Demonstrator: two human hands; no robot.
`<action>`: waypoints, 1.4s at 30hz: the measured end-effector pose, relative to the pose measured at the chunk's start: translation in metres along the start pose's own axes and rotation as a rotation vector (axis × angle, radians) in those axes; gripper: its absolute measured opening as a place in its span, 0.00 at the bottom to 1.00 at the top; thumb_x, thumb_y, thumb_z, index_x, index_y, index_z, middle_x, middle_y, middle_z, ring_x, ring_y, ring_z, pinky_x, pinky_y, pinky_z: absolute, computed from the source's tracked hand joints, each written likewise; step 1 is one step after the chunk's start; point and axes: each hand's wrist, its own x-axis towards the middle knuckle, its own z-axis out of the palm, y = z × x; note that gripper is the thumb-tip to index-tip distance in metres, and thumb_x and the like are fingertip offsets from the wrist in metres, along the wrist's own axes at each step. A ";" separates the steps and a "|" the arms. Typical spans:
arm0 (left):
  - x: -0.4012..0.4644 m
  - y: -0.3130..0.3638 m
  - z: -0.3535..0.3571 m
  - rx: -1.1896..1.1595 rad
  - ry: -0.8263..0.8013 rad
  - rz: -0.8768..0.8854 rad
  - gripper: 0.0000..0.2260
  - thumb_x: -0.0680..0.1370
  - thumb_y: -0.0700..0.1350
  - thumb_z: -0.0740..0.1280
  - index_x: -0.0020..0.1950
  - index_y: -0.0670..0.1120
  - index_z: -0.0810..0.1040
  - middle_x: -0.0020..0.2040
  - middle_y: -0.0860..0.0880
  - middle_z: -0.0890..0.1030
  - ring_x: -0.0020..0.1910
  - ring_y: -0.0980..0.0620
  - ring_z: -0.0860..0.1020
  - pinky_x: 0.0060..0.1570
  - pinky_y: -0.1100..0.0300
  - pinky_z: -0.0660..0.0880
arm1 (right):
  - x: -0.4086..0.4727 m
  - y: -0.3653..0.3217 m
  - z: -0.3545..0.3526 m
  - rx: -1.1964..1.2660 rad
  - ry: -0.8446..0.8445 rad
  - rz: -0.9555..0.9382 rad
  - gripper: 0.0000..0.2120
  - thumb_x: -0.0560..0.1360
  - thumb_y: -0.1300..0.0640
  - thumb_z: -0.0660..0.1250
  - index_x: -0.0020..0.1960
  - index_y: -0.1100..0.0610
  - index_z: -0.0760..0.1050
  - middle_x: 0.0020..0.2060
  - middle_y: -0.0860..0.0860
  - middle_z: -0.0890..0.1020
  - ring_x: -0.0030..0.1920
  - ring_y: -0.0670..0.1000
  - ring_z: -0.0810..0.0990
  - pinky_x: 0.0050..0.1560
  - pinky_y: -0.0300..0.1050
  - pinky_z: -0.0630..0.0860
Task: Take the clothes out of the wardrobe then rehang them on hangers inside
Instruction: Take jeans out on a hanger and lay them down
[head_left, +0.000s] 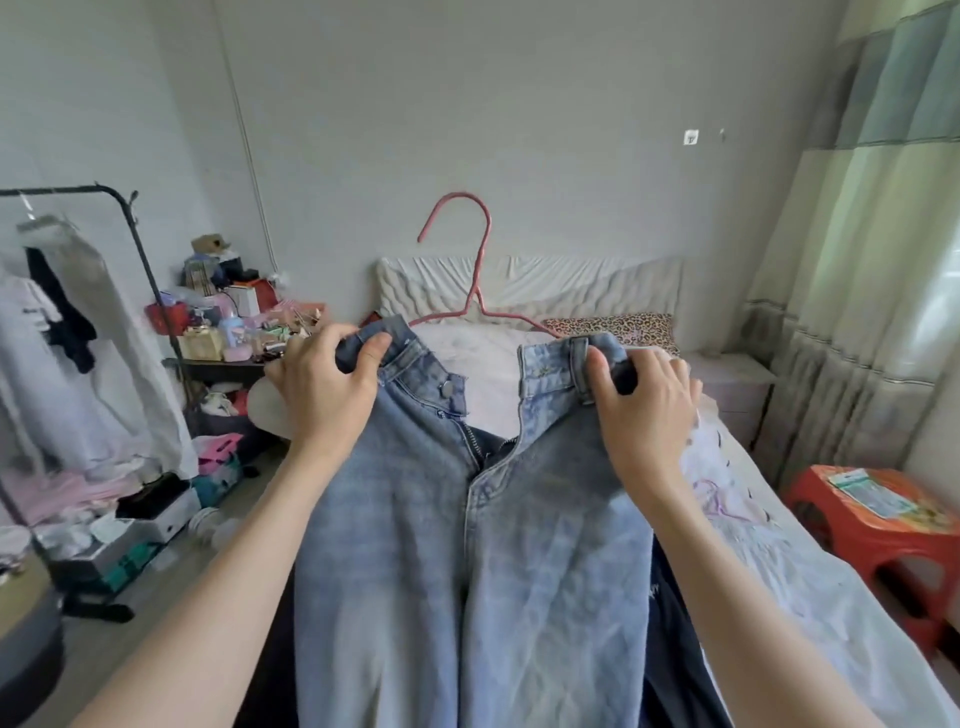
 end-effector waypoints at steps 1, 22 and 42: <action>0.004 -0.010 0.015 0.015 -0.037 -0.010 0.17 0.72 0.59 0.62 0.44 0.46 0.76 0.38 0.51 0.73 0.49 0.41 0.74 0.56 0.48 0.60 | 0.002 0.009 0.017 -0.012 -0.032 0.005 0.23 0.72 0.37 0.53 0.35 0.55 0.68 0.34 0.55 0.78 0.43 0.57 0.72 0.46 0.46 0.58; -0.038 -0.277 0.326 0.358 -0.804 -0.357 0.12 0.78 0.55 0.61 0.51 0.48 0.76 0.48 0.47 0.80 0.53 0.42 0.75 0.51 0.51 0.68 | -0.070 0.228 0.329 -0.265 -0.870 0.298 0.15 0.78 0.46 0.58 0.42 0.57 0.67 0.45 0.56 0.78 0.51 0.58 0.72 0.50 0.51 0.66; -0.140 -0.418 0.482 0.373 -0.850 -0.085 0.17 0.77 0.49 0.56 0.62 0.45 0.72 0.57 0.40 0.75 0.57 0.37 0.72 0.56 0.40 0.67 | -0.203 0.332 0.461 -0.273 -0.799 0.396 0.24 0.76 0.44 0.59 0.64 0.59 0.72 0.59 0.57 0.76 0.60 0.59 0.72 0.62 0.55 0.65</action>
